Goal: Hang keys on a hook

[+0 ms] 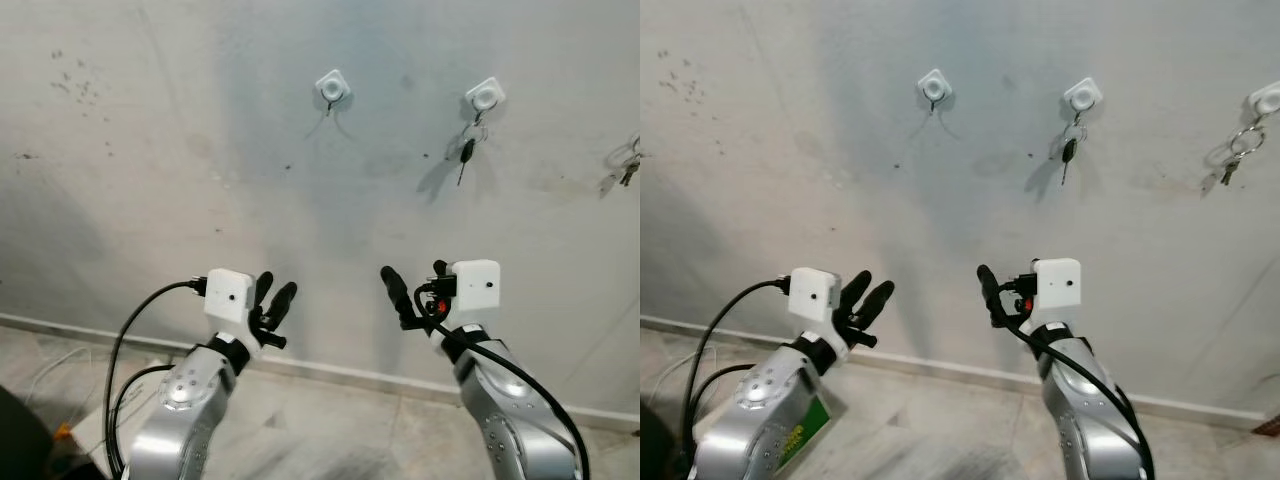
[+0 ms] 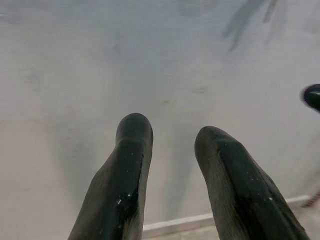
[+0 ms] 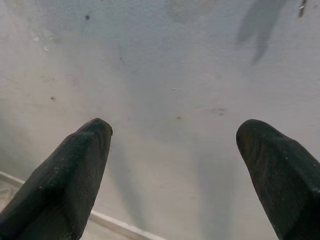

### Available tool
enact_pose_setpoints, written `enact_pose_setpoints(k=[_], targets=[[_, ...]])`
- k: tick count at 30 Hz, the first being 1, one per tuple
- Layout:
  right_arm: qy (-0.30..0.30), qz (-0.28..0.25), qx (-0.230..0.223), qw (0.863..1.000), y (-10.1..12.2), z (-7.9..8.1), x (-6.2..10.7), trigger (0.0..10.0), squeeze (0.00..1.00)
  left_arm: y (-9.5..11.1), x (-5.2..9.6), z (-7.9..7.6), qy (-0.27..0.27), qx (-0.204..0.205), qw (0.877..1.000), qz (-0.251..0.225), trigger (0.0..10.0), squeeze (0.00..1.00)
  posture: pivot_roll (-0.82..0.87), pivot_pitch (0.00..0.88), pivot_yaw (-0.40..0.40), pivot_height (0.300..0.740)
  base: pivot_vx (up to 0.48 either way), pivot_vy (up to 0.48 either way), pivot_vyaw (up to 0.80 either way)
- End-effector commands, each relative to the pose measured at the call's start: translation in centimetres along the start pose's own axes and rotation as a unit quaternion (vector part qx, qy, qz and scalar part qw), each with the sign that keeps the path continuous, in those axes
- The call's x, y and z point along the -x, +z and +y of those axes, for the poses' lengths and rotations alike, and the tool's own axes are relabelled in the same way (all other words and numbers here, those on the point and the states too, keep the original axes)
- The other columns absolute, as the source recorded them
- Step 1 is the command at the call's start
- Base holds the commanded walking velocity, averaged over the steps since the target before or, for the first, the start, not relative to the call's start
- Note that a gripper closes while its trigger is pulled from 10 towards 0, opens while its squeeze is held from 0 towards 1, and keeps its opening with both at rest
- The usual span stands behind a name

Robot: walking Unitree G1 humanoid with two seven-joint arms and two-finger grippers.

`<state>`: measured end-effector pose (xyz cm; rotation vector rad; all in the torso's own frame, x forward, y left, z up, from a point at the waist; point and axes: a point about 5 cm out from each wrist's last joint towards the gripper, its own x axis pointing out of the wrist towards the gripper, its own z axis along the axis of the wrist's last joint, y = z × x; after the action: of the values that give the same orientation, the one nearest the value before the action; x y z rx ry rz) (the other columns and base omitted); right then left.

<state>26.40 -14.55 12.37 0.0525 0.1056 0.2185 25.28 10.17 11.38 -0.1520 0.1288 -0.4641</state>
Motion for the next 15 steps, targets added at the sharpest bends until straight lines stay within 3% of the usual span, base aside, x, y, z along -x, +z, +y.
enact_pose_setpoints(k=[1, 15], targets=[[0.006, -0.007, 0.001, 1.0, 0.34, 0.29, -0.15, 10.0, 0.0, 0.26, -0.11, 0.26, -0.002, -0.008, 1.0, 0.0, 10.0, 0.0, -0.07, 0.0, 0.078, 0.74, 0.0, 0.0, 0.0], [0.004, -0.008, 0.005, 1.0, 0.48, 0.13, -0.33, 10.0, 0.0, 0.44, -0.43, -0.13, -0.013, -0.011, 1.0, -0.006, 10.0, 0.0, -0.07, 0.0, 0.077, 0.74, 0.0, 0.0, 0.0]])
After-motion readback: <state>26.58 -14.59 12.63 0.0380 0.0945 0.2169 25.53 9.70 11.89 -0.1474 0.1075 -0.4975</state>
